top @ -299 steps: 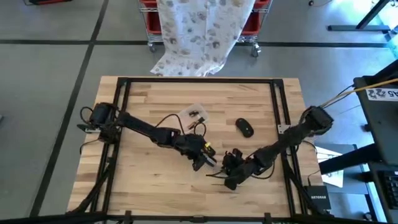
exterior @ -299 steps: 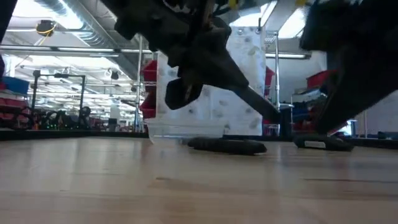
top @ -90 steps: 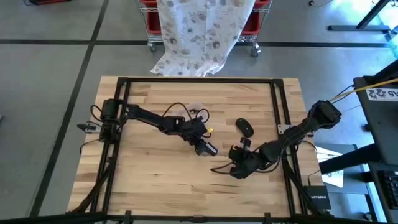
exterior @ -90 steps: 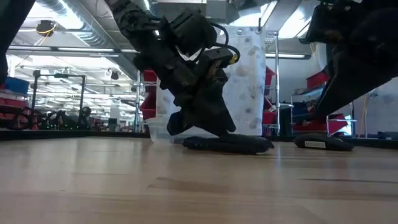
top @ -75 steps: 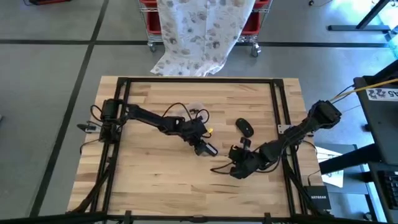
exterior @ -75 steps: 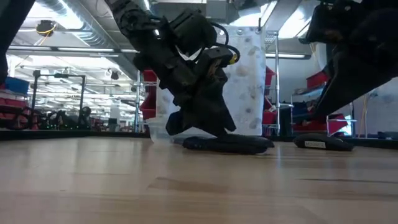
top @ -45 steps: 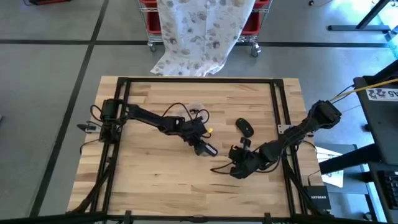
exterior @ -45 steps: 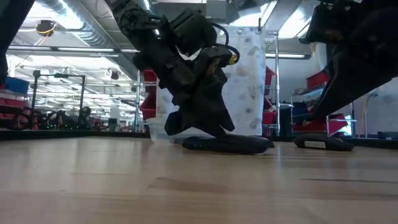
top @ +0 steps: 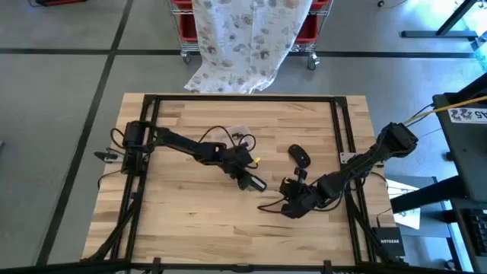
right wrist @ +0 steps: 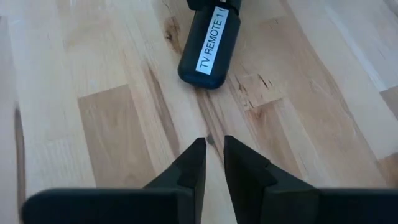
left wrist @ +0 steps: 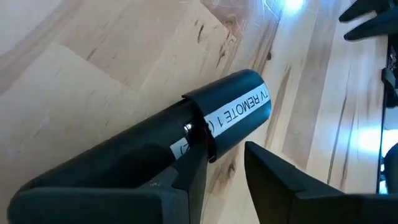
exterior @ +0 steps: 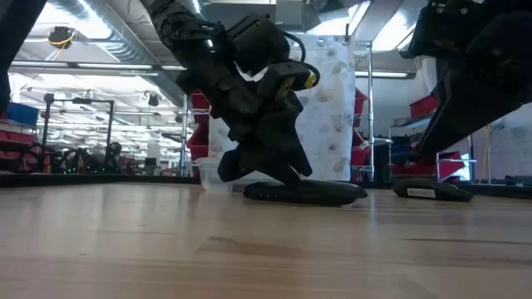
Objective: Insert battery
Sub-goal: Close the remote lid on the remote, then return to Home Position
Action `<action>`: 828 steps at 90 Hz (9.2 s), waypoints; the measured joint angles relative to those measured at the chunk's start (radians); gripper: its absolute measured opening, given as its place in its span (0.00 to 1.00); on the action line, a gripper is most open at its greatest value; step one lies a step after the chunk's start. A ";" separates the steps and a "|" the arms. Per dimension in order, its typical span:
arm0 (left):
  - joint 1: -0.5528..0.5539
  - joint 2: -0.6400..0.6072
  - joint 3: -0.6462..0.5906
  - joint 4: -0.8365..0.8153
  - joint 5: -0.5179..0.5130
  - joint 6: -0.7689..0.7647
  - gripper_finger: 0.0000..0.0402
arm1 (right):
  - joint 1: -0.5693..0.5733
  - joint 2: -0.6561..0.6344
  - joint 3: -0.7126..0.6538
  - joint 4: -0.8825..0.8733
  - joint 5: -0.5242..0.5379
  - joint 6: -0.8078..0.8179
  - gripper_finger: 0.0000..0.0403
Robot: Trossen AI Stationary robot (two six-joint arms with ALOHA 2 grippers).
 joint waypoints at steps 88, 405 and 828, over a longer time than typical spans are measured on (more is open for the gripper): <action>0.036 -0.117 -0.002 -0.111 0.007 0.007 0.23 | 0.000 -0.001 0.001 0.000 0.011 0.000 0.10; -0.386 -0.628 0.008 -0.876 -0.600 -0.238 0.22 | -0.318 0.355 0.141 0.498 -0.123 -0.351 0.68; -0.413 -0.610 -0.140 -0.829 -0.830 -0.695 0.00 | -0.423 -0.593 -0.210 -0.272 -0.170 -0.025 0.44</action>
